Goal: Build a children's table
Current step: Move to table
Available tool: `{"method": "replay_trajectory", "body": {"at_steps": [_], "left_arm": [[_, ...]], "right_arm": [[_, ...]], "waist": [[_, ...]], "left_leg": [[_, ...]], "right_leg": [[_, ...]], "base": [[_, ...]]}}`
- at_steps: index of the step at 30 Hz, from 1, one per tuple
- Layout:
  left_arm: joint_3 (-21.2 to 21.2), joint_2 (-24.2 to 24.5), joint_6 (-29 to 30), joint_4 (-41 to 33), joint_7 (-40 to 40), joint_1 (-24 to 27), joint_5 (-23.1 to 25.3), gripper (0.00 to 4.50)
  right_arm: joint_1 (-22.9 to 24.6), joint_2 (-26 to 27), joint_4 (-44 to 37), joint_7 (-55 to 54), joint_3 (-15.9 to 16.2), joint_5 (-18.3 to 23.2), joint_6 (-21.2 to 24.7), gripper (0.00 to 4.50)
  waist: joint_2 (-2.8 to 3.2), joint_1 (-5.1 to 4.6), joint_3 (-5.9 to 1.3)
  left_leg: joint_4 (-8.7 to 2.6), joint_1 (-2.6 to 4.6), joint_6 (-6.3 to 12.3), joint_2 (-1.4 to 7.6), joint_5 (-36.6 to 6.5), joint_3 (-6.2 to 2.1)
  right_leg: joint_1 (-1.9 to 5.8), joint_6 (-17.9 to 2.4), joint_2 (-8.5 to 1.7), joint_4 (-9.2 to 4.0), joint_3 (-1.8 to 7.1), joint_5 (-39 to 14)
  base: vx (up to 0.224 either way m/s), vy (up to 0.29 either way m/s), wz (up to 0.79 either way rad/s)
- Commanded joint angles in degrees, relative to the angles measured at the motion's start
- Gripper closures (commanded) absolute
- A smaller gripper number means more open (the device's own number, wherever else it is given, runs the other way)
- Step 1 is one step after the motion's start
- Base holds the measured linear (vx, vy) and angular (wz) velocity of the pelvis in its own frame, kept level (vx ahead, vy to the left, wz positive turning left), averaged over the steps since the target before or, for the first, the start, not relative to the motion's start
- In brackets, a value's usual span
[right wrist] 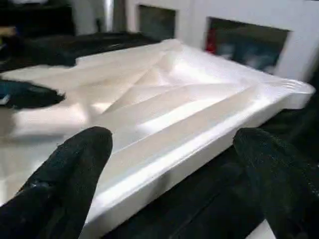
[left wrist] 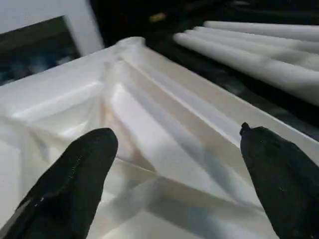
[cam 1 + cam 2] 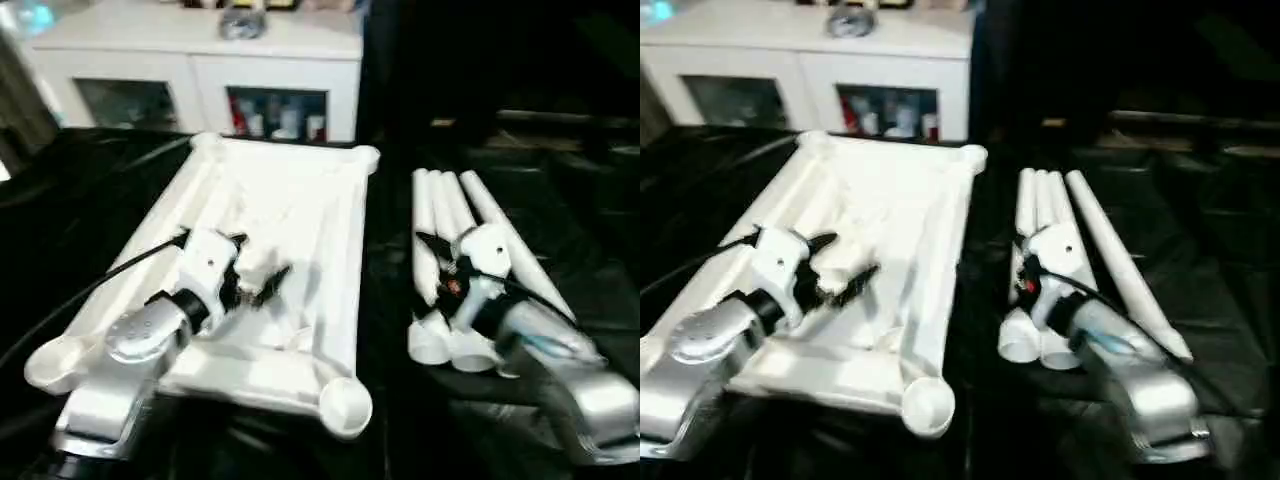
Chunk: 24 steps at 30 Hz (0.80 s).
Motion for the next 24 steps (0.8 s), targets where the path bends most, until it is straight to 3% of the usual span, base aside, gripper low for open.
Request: {"method": "replay_trajectory", "body": {"at_steps": [1, 3, 4, 6, 9, 10, 15, 17, 19, 20, 21, 24], "left_arm": [[-0.93, 3.15, -0.96, 2.5, -5.5, -2.31, -0.6, 0.38], [-2.16, 5.59, -1.14, 4.41, -9.97, -3.62, -0.78, 0.45], [-2.45, 6.03, -1.11, 4.83, -10.9, -3.88, -0.74, 0.57], [-4.89, 8.56, -2.47, 7.9, -15.73, -5.48, 1.06, 0.82], [-8.76, 10.81, -2.91, 12.39, -21.1, -8.12, 3.77, 0.9], [-10.28, 11.24, -1.4, 14.16, -23.29, -9.42, 4.01, 1.17], [-13.55, 11.7, -0.46, 18.07, -29.22, -12.16, 4.14, 1.44], [-14.12, 11.83, -1.16, 18.99, -30.66, -12.57, 4.24, 1.68], [-14.85, 12.22, -2.55, 20.42, -33.22, -13.04, 4.27, 1.74], [-14.85, 12.22, -2.55, 20.42, -33.22, -13.04, 4.27, 1.82], [-15.09, 12.52, -3.39, 21.05, -35.17, -13.31, 4.15, 1.96], [-15.17, 13.38, -3.67, 20.86, -37.59, -13.46, 3.44, 2.22]], "right_arm": [[-1.81, -2.25, -0.64, 4.84, -0.23, 1.79, 0.88, 0.0], [-2.41, -4.01, -0.4, 7.33, 0.12, 2.27, 1.33, 0.0], [-2.52, -4.34, -0.34, 7.81, 0.22, 2.31, 1.39, 0.0], [-2.98, -6.03, -0.07, 10.17, 0.93, 2.75, 1.93, 0.0], [-3.04, -7.8, -0.14, 12.48, 2.17, 2.61, 2.06, 0.0], [-2.95, -8.3, -0.34, 13.31, 2.6, 2.53, 2.24, 0.0], [-2.55, -9.29, -1.16, 14.94, 3.41, 2.26, 2.74, 0.0], [-2.42, -9.44, -1.34, 15.15, 3.48, 2.28, 3.0, 0.0], [-1.94, -9.86, -1.76, 15.42, 3.68, 2.29, 3.14, 0.0], [-1.94, -9.86, -1.76, 15.42, 3.68, 2.29, 3.14, 0.0], [-1.64, -10.2, -1.98, 15.81, 3.85, 2.18, 3.07, 0.0], [-1.4, -10.65, -2.25, 16.27, 4.16, 1.96, 2.98, 0.0]], "waist": [[-0.55, -0.05, -1.46], [-0.37, -0.44, -1.28], [-0.28, -0.5, -1.42], [-0.1, -0.54, -1.75], [-0.24, -0.74, -1.93], [-0.29, -0.78, -2.0], [-0.12, -0.87, -2.3], [-0.25, -0.76, -2.53], [-0.15, -0.81, -2.82], [-0.15, -0.81, -2.82], [0.01, -0.75, -3.13], [0.12, -0.78, -3.08]], "left_leg": [[-5.46, 2.56, -0.17, 4.03, -18.03, -0.71], [-6.24, 2.9, -2.65, 4.43, -22.81, -1.03], [-6.51, 2.9, -3.07, 4.51, -23.13, -1.14], [-7.09, 2.68, -3.1, 4.72, -21.61, -1.15], [-6.98, 2.59, -2.6, 4.61, -20.46, -0.74], [-6.88, 2.52, -2.37, 4.64, -19.27, -0.68], [-6.46, 2.12, -0.83, 4.62, -15.24, -0.34], [-6.25, 2.1, -0.21, 4.61, -13.71, -0.19], [-6.03, 1.76, 1.0, 4.73, -10.28, -0.12], [-6.03, 1.76, 1.0, 4.73, -10.28, -0.12], [-5.69, 1.79, 2.19, 4.72, -7.66, 0.0], [-5.71, 1.8, 3.08, 4.87, -7.83, 0.02]], "right_leg": [[0.9, -11.55, -4.79, -6.48, 2.66, -17.93], [0.71, -8.84, -5.19, -7.06, 2.65, -26.46], [0.79, -8.24, -5.14, -7.11, 2.57, -26.22], [0.93, -8.48, -4.9, -6.68, 2.67, -18.7], [0.95, -8.91, -5.15, -6.5, 2.91, -17.24], [0.96, -9.4, -5.29, -6.47, 2.91, -16.39], [1.17, -11.71, -5.28, -6.19, 2.81, -11.91], [1.25, -12.28, -5.22, -5.97, 2.8, -9.47], [1.61, -13.37, -5.18, -5.46, 2.65, -3.68], [1.61, -13.37, -5.18, -5.46, 2.65, -3.68], [1.57, -14.33, -5.03, -5.05, 2.47, 1.12], [1.66, -15.39, -5.1, -4.84, 2.3, 2.9]], "base": [[-0.066, -0.006, 0.07], [-0.075, -0.001, 0.0], [-0.066, 0.015, -0.08], [0.0, 0.0, 0.0], [0.0, 0.0, 0.0], [0.0, 0.0, 0.0], [0.0, 0.0, 0.0], [0.0, 0.0, 0.0], [0.0, 0.0, 0.0], [0.0, 0.0, 0.0], [0.0, 0.0, 0.0], [0.0, 0.0, 0.0]]}}
